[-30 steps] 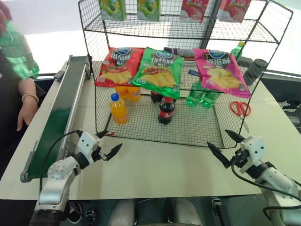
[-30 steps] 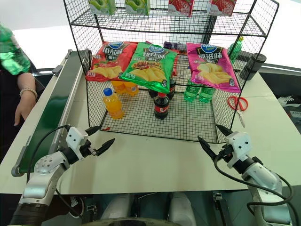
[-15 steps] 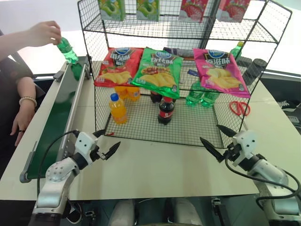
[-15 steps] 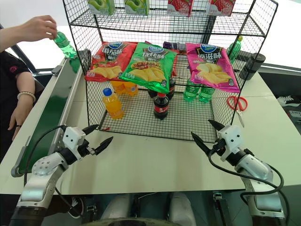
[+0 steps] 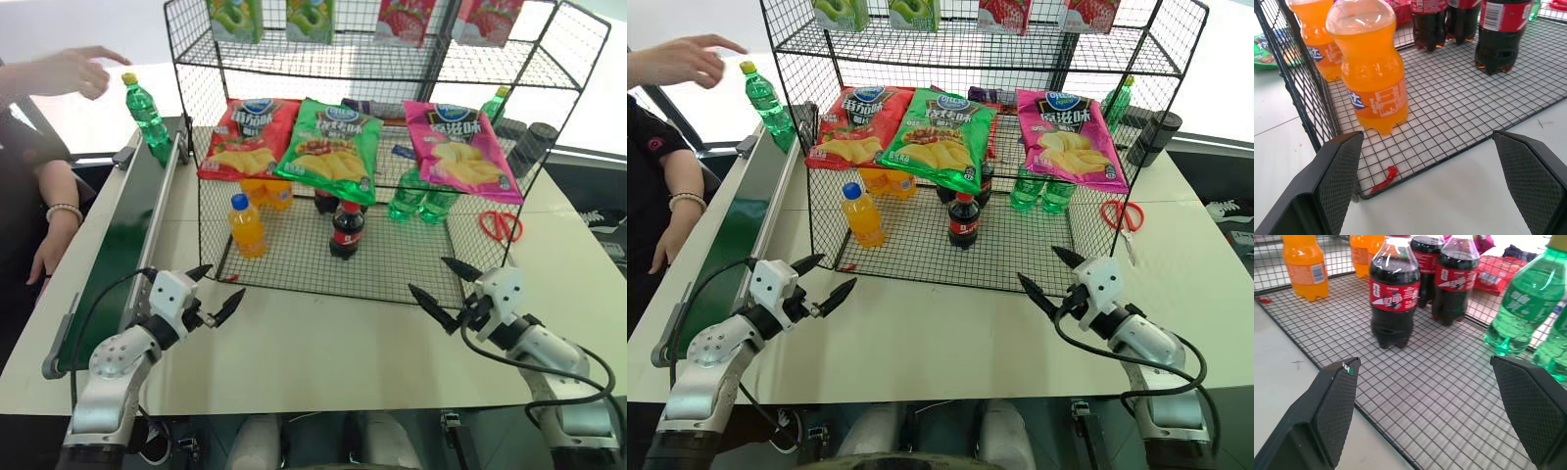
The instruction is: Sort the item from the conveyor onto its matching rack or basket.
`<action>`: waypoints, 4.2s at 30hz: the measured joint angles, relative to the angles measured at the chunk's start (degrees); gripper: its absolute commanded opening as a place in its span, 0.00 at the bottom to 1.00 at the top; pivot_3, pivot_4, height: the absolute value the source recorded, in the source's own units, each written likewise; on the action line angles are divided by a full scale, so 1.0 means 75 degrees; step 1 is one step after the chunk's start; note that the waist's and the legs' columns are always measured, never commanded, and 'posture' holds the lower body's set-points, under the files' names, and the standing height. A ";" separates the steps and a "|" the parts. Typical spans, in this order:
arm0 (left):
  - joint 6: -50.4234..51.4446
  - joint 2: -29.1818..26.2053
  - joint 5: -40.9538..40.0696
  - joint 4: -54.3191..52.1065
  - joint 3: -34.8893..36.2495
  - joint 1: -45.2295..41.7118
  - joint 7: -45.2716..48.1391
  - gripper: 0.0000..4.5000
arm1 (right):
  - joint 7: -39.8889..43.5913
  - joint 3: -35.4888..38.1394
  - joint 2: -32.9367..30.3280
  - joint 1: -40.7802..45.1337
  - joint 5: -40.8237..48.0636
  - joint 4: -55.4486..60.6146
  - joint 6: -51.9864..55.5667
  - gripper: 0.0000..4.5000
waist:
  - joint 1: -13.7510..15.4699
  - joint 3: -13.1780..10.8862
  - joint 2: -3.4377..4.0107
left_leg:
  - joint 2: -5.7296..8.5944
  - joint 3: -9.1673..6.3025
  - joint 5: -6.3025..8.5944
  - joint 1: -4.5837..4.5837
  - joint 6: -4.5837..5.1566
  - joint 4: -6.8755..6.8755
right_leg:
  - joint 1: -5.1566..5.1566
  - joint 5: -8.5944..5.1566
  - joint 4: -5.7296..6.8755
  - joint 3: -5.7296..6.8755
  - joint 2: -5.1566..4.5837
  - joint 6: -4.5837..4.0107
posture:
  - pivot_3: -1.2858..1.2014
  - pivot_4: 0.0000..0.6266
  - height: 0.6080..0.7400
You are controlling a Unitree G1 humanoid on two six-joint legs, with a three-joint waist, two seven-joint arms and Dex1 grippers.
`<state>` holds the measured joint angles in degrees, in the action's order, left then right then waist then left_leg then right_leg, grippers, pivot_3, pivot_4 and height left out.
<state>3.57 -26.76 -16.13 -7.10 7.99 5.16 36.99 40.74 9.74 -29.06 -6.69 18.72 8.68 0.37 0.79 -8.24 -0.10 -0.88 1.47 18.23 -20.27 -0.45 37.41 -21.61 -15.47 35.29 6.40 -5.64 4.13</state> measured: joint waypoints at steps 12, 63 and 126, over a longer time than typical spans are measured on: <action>0.1028 0.0213 -0.1818 -0.0796 0.1989 0.0888 -0.0506 1.00 | 0.0231 -0.0467 0.0141 0.0703 -0.0008 -0.0257 0.0015 0.98 | -0.0011 0.0000 -0.0001 | -0.0004 0.0000 0.0000 -0.0001 0.0000 -0.0001 | -0.0002 0.0000 -0.0002 0.0000 -0.0001 -0.0001 | 0.52 0.24 0.88; -0.1362 0.1112 -0.0570 0.1683 0.2859 -0.0364 -0.3196 1.00 | 0.0644 -0.2581 0.1108 0.0261 0.0681 0.1441 0.1038 0.98 | -0.0005 0.0038 -0.0068 | -0.0002 -0.0007 0.0001 -0.0007 -0.0002 0.0000 | -0.0007 0.0001 -0.0003 0.0009 -0.0010 0.0001 | 0.52 0.24 0.88; 0.1121 0.0129 -0.1941 -0.0889 -0.1556 -0.1278 0.1441 0.60 | 0.0071 -0.2018 0.0749 0.1370 0.1811 0.2482 0.2851 1.00 | 0.0006 -0.0014 -0.0022 | 0.0007 -0.0006 0.0001 -0.0024 -0.0002 -0.0007 | -0.0017 0.0001 -0.0014 0.0009 0.0000 -0.0003 | 0.52 0.24 0.88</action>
<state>11.98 -25.80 -30.69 -13.77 -3.67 -4.42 47.80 41.27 -5.40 -23.44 3.58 32.30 27.29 21.75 0.83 -8.35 -0.26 -0.83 1.42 18.24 -20.45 -0.47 37.36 -21.74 -15.46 35.19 6.47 -5.63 4.11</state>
